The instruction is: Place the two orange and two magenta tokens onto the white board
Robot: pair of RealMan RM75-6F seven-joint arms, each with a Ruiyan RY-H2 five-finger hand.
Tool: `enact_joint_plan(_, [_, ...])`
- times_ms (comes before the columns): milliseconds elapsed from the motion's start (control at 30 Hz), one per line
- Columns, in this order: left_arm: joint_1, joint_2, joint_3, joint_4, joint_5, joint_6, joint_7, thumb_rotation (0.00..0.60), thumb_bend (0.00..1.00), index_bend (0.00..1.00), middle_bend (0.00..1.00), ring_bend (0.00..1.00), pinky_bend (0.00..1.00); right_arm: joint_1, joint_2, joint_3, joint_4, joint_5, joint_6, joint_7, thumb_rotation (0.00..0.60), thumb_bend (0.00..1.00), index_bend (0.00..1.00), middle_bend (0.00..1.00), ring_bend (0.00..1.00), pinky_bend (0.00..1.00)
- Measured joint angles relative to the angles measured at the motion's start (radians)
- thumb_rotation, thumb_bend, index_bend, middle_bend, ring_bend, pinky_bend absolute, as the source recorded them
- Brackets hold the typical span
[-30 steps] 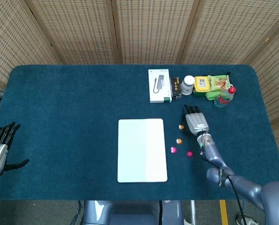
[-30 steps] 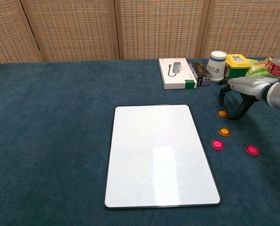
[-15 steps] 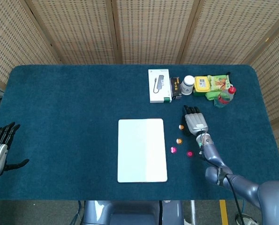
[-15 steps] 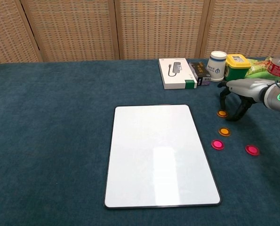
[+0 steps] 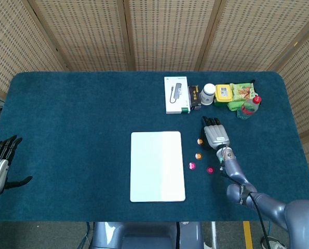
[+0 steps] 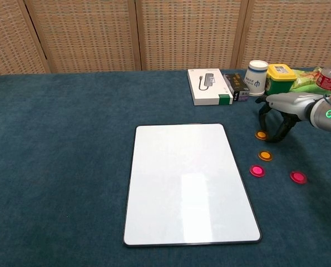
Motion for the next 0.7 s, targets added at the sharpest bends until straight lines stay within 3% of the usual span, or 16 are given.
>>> enact_joint_plan(700, [-0.003, 0.005, 0.002, -0.007, -0.002, -0.01, -0.006, 0.6, 0.0, 0.0, 0.0, 0.0, 0.0, -0.003, 0.076, 0.033, -0.15, 0.024, 0.008, 0.05, 0.6, 0.34, 0.51, 0.01, 0.0, 0.0])
